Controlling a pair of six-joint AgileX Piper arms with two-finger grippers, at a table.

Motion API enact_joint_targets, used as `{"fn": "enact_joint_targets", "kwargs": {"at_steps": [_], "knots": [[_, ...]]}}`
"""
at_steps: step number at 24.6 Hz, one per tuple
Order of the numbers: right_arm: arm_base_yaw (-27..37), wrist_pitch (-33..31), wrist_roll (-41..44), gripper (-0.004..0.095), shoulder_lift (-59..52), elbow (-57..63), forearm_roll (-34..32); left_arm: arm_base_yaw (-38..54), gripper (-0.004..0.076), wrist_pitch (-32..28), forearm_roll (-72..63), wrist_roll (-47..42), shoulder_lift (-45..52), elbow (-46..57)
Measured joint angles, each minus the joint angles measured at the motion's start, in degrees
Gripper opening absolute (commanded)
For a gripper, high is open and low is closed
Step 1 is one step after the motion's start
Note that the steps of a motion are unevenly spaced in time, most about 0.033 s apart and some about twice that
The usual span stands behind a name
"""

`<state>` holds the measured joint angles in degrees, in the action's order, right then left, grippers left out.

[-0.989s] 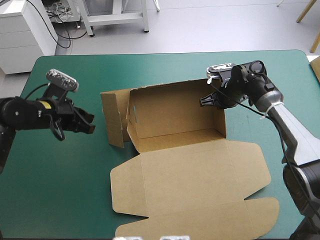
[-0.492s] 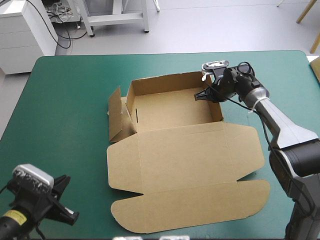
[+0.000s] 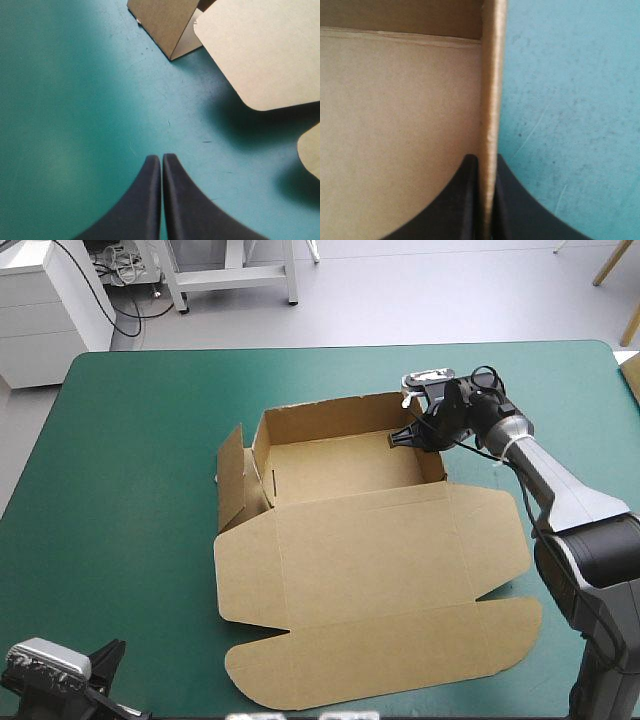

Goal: Fold the box

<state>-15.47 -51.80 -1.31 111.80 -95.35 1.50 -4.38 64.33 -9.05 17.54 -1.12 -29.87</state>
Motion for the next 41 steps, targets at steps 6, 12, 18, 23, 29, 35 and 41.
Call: {"fn": "enact_joint_targets", "kwargs": {"at_steps": [6,12,18,23,29,35,41], "knots": [[0.0,-14.8,-1.4,0.0383,2.1,-8.2,1.6,0.0,-0.0008,-0.7,0.2,-0.3,0.1,1.4],[-0.2,-16.3,-2.0,0.0526,-4.9,-13.5,1.1,0.0,-0.0008,-0.7,0.2,-0.9,0.1,1.4],[-0.2,-17.2,-2.2,0.0526,-13.4,-12.6,0.7,0.0,-0.0008,-0.7,0.2,-1.3,0.1,1.4],[-0.2,-17.3,-2.2,0.0526,-13.2,-12.4,0.5,0.0,-0.0008,-0.6,0.2,-1.3,0.1,1.4],[-0.2,-17.3,-2.2,0.0526,-10.9,-12.4,0.4,0.0,-0.0008,-0.6,0.2,-1.3,0.1,1.4],[-0.2,-17.3,-2.2,0.0526,-6.4,-12.4,0.3,0.0,-0.0008,-0.6,0.2,-1.3,0.1,1.4],[-0.2,-16.9,-1.3,0.0525,0.2,-12.4,0.3,0.0,-0.0008,-0.6,0.2,-1.3,0.1,1.4]]}}
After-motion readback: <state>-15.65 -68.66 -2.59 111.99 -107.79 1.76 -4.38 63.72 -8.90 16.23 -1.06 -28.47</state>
